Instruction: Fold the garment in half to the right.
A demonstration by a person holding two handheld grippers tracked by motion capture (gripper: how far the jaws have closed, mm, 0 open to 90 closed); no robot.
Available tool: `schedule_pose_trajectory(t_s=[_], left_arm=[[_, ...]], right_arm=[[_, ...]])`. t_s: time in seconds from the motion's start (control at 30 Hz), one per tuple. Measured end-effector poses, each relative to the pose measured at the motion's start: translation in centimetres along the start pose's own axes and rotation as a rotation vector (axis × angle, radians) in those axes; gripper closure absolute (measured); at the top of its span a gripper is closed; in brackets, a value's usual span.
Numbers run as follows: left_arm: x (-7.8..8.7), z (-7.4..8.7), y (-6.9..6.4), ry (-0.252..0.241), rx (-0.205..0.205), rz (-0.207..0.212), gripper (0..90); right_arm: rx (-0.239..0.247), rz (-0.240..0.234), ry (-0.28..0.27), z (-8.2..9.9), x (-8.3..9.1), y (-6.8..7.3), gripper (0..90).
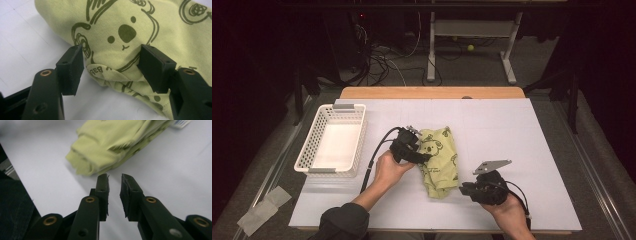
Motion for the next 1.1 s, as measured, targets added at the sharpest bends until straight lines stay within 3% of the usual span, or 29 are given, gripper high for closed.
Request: schedule_pose_trajectory(t_s=[0.13, 0.3, 0.5, 0.63, 0.73, 0.87, 1.1], left_arm=[[-0.1, 0.3, 0.0, 0.007, 0.002, 0.002, 34.0], [0.0, 0.4, 0.1, 0.008, 0.0, 0.001, 34.0], [-0.1, 0.6, -0.1, 0.013, 0.001, 0.009, 34.0], [-0.1, 0.8, -0.3, 0.009, 0.001, 0.014, 34.0], [0.0, 1.0, -0.2, 0.009, 0.003, 0.023, 33.9], [-0.2, 1.6, -0.2, 0.036, -0.011, 0.018, 32.7], [-0.5, 2.3, -0.5, 0.044, -0.01, 0.032, 32.7]], right_arm=[[0.015, 0.016, -0.032, -1.9, 0.9, -0.6, 80.5], [0.026, 0.041, -0.028, -4.3, 0.8, -1.3, 82.3], [0.059, 0.062, -0.019, -7.3, -0.4, -1.1, 82.6], [0.062, 0.07, 0.002, -8.2, -1.7, -1.0, 82.6], [0.049, 0.069, 0.033, -7.7, -2.7, -1.4, 82.5], [0.025, 0.054, 0.081, -5.6, -3.7, -1.8, 81.0], [-0.001, 0.02, 0.101, -2.6, -4.6, -1.6, 75.6]])
Point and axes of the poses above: each handheld gripper's, and its own axes: x roughly backward along the jaws, z roughly out of its underside, y roughly to its left, the point moved 10 cm from there along -x, roughly forward along the jaws, and after that the axes turned 11 degrees about -z, right-handed, at the moved point
